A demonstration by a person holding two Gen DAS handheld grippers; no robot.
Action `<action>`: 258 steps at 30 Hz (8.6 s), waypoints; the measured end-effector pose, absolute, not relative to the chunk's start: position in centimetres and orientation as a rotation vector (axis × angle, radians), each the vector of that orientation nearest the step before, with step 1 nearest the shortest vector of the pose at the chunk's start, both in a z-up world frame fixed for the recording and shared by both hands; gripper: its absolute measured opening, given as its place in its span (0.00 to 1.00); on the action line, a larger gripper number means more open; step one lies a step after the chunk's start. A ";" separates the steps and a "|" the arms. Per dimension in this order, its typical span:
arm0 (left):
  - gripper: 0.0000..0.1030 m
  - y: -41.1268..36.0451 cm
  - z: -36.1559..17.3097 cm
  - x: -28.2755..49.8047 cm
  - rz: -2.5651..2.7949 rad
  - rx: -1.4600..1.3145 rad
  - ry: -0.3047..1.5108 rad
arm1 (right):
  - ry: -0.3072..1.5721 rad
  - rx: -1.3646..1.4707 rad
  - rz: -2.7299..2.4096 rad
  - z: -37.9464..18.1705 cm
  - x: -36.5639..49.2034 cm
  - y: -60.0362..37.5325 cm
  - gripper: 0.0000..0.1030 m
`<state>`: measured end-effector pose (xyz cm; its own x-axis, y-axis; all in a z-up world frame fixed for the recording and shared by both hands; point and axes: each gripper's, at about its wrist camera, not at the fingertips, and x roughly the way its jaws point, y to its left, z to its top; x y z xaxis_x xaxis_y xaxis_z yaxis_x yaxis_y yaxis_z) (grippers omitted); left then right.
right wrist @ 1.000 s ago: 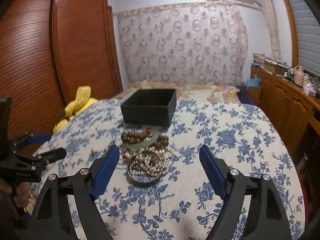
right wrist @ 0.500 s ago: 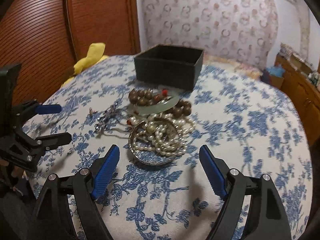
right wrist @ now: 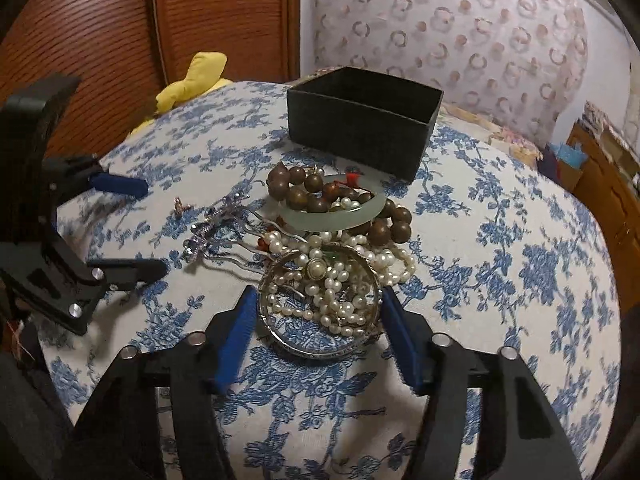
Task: Organize jewelry
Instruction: 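Grasp the silver bangle with the right tool while the left tool grasps the small brown brooch, then carry the silver bangle into the black box with the right tool while the left tool drops the brooch in, then grasp the jade bangle with the right tool and lift it, then grasp the purple jeweled hairpin with the left tool while the right tool holds the jade bangle, then carry the purple hairpin into the black box and open the left tool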
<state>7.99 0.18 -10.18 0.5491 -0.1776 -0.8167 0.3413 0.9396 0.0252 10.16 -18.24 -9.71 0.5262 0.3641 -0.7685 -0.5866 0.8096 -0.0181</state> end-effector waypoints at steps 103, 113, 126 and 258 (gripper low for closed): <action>0.71 -0.8 -2.3 17.8 -0.279 0.052 0.657 | 0.637 -0.075 0.585 -3.9 18.2 -21.5 0.74; 0.82 1.3 -5.0 13.2 -0.280 0.065 0.693 | 0.692 -0.144 0.637 -5.7 16.5 -18.9 0.77; 0.82 2.4 -7.0 10.1 -0.280 0.039 0.741 | 0.791 -0.248 0.708 -7.8 16.5 -15.9 0.85; 0.23 -1.3 -1.1 21.3 -0.253 -0.027 0.664 | 0.650 -0.120 0.587 -2.3 22.7 -21.4 0.72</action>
<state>21.33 -1.28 -1.14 0.7579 -0.2413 -0.6061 0.2240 0.9689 -0.1055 22.72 -21.44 -2.32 0.6410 0.4770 -0.6013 -0.5503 0.8317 0.0733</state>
